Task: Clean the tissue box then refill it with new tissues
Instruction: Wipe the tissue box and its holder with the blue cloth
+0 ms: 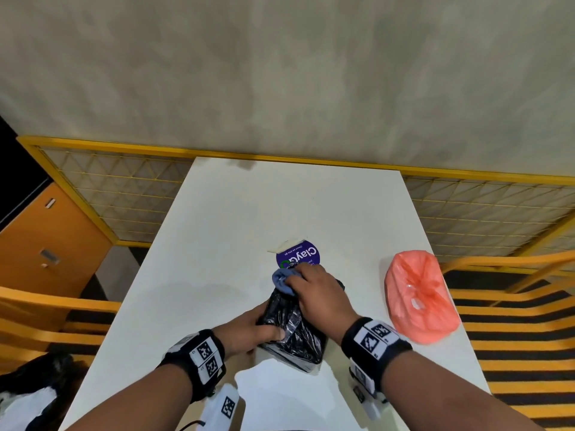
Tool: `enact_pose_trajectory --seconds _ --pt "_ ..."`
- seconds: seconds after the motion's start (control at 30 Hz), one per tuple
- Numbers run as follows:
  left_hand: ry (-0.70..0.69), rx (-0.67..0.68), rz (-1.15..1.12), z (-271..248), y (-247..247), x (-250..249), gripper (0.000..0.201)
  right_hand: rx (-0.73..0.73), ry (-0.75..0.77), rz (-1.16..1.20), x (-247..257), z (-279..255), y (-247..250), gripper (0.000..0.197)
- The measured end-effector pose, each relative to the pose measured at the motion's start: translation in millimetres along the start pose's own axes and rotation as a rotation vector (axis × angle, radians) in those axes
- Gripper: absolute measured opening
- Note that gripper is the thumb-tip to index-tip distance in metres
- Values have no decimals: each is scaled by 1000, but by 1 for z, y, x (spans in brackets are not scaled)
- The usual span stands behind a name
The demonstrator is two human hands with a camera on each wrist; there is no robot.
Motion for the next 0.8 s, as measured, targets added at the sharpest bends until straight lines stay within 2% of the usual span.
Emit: enact_pose_trajectory --seconds 0.07,0.27,0.43,0.5,0.57,0.7,0.8 --pt "-1 5 -6 0 -2 1 61 -4 -46 6 -12 9 4 40" --pt "21 2 20 0 1 7 54 -83 -225 159 -60 19 24 34" --pt "86 -18 69 0 7 19 55 -212 -311 327 -90 -22 66 39" --pt "86 -50 63 -1 13 18 47 -195 -210 386 -70 -45 76 38" --pt "105 -76 57 -3 19 16 42 -105 -36 418 -33 -72 71 37" --pt "137 -112 53 -3 26 17 49 225 249 326 34 -126 10 41" --pt "131 -115 68 -3 25 13 48 370 387 260 59 -148 -36 28"
Point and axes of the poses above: each hand's wrist, its own z-axis towards the middle knuckle, its own y-axis out of the back of the hand, x = y × z, the point moved 10 cm from there along z, towards the middle knuckle, and after that the axes turned 11 degrees about z, right-handed, at the moved point
